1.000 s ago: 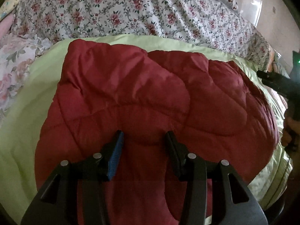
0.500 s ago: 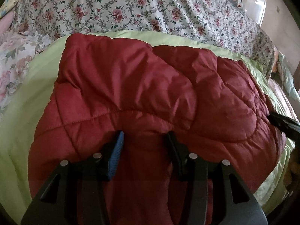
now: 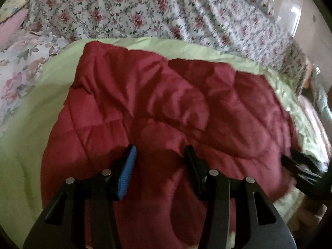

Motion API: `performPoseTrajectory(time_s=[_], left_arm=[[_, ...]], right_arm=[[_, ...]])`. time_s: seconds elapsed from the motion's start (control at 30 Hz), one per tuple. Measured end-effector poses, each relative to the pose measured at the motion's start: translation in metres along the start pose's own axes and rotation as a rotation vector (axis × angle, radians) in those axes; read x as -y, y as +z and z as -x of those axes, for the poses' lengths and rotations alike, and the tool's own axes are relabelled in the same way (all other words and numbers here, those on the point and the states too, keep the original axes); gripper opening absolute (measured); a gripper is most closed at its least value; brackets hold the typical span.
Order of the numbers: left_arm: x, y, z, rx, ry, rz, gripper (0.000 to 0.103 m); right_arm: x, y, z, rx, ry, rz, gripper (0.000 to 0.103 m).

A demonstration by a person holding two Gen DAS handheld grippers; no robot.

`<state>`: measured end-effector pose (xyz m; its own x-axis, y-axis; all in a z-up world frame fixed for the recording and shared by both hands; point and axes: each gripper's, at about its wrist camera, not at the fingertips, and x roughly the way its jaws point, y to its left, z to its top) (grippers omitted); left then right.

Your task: Fold large clothes

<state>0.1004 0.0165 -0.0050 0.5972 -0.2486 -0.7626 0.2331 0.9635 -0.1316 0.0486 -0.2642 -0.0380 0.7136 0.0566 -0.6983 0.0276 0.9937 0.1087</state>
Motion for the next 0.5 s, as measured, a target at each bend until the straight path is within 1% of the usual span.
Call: performPoseTrajectory(time_s=[0.13, 0.2, 0.3, 0.37, 0.5], left_arm=[[0.006, -0.016, 0.026, -0.001, -0.003, 0.004, 0.047], [0.009, -0.024, 0.028, -0.019, 0.012, -0.005, 0.054], [0.016, -0.031, 0.022, -0.039, 0.054, -0.036, 0.057], [0.018, -0.033, 0.009, -0.062, 0.080, -0.043, 0.058], [0.022, -0.031, -0.008, -0.061, 0.120, -0.046, 0.062]], right_arm=[[0.002, 0.001, -0.006, 0.016, -0.002, -0.019, 0.064], [0.001, 0.000, -0.007, 0.020, -0.003, -0.023, 0.065], [0.001, -0.002, -0.008, 0.026, -0.001, -0.032, 0.066], [0.002, -0.002, -0.009, 0.027, 0.000, -0.030, 0.066], [0.003, -0.001, -0.011, 0.027, 0.006, -0.035, 0.066]])
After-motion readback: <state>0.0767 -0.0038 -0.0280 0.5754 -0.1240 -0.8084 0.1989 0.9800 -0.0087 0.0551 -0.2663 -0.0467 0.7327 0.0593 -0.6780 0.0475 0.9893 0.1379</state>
